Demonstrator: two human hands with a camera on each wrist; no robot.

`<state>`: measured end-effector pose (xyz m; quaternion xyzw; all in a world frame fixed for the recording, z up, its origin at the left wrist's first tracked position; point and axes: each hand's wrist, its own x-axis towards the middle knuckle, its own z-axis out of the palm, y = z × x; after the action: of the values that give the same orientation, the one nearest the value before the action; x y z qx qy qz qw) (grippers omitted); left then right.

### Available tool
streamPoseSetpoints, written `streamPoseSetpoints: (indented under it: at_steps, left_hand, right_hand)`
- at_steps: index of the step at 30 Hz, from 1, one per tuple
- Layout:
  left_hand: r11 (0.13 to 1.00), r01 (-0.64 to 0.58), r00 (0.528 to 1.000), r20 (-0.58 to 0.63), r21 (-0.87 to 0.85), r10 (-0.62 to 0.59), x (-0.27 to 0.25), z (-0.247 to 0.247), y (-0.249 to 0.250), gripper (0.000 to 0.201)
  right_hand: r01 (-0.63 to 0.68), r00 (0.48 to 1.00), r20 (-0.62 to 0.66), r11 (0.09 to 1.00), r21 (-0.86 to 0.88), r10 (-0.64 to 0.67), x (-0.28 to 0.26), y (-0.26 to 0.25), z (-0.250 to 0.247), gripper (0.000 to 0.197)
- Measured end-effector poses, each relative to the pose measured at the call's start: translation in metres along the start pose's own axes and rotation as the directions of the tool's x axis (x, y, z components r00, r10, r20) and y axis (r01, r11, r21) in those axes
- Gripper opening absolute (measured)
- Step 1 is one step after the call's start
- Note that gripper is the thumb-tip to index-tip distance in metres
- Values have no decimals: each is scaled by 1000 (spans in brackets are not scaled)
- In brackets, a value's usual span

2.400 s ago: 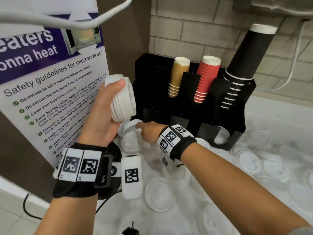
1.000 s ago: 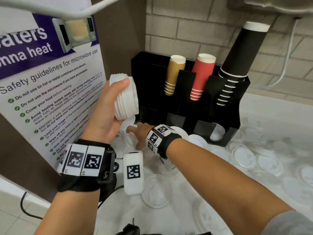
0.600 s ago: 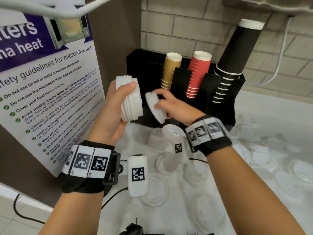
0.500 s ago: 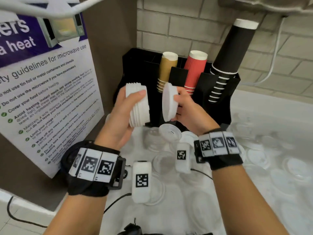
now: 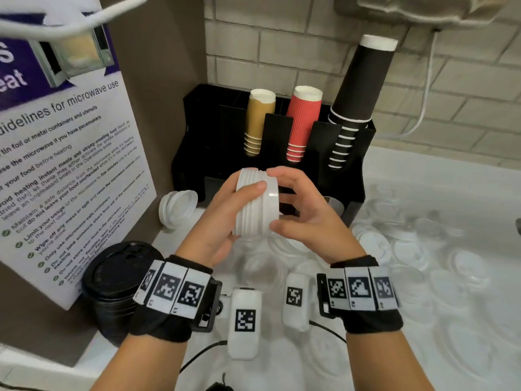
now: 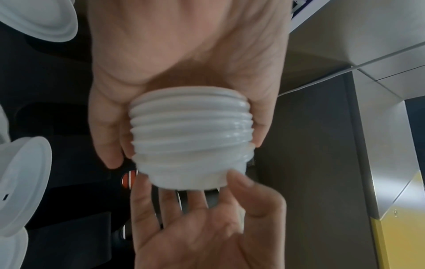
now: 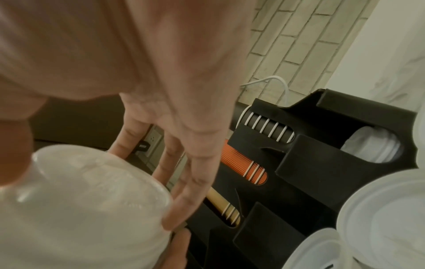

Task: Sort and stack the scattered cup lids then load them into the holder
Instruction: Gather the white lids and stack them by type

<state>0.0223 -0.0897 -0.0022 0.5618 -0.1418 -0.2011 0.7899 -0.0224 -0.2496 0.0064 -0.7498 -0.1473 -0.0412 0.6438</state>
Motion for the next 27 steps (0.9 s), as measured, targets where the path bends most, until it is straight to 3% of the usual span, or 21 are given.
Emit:
streamPoseSetpoints:
  at_steps: [8,11,12,14,16,18,20,23,27]
  left_hand:
    - [999,-41,997,-71,-22,39,-2,-6,-1,66]
    - [989,-115,969,-229,-93,91,0,-17,7,56]
    - [984,-142,960,-257,-107,110,0,-21,10,53]
    - [977,-177,951,-277,-116,139,0,-27,16,47]
    - [976,-186,950,-274,-115,149,-1,-30,20,44]
    - [977,-182,953,-266,-110,147,-1,-31,21,43]
    - [979,-175,955,-262,-105,143,-1,-31,21,44]
    - [980,-174,956,-256,-94,145,-1,-32,22,44]
    - [983,-162,957,-258,-84,136,-1,-33,23,50]
  right_hand:
    - [-5,1000,1,1000,-2,5,8,1,3,58]
    - [-50,992,-123,982,-180,28,34,5,4,35]
    - [-60,995,-99,954,-294,31,46,10,5,32]
    - [-21,985,124,802,-597,118,71,26,14,36]
    - [89,886,318,547,-832,339,92,46,26,53]
    - [174,775,316,295,-939,548,106,68,34,77]
    - [267,720,279,117,-956,635,113,87,39,91]
    - [340,687,250,2,-940,682,120,99,41,91]
    - [347,710,228,-49,-936,667,122,97,42,61]
